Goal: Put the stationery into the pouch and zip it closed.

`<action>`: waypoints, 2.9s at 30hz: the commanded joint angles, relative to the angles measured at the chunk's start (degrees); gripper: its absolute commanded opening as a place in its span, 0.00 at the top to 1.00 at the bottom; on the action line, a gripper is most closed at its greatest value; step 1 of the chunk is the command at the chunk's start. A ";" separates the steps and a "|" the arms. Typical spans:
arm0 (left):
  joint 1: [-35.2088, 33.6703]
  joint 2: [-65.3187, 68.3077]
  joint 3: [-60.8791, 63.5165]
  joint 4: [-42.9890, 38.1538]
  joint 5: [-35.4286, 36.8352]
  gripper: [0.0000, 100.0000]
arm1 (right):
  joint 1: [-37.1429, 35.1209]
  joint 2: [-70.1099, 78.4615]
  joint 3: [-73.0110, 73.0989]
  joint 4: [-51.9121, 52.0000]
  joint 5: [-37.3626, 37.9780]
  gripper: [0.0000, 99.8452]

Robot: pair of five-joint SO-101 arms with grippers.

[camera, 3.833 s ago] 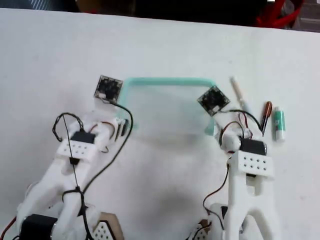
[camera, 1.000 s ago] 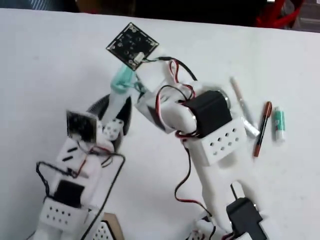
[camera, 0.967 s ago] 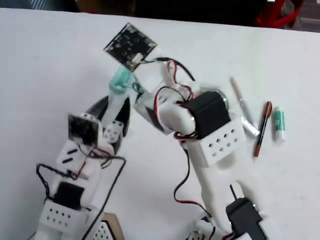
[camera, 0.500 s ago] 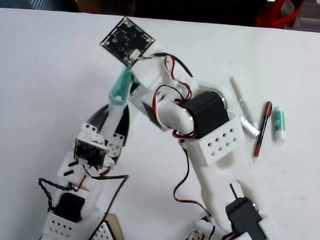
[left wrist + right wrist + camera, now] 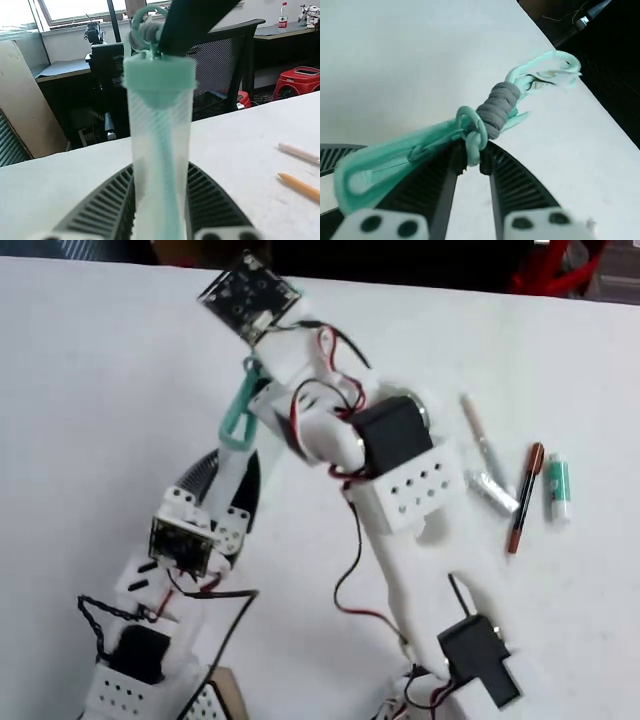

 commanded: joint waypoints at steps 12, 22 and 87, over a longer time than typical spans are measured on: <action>0.22 0.04 -0.09 1.05 -0.79 0.92 | 5.67 0.13 -2.46 -7.52 -0.53 0.98; 0.22 0.04 -0.09 1.14 -0.88 0.92 | 7.96 3.74 -2.64 -10.51 -0.53 0.98; 0.22 0.04 0.09 1.05 -0.35 0.81 | -1.01 24.75 -38.24 11.03 -12.22 0.98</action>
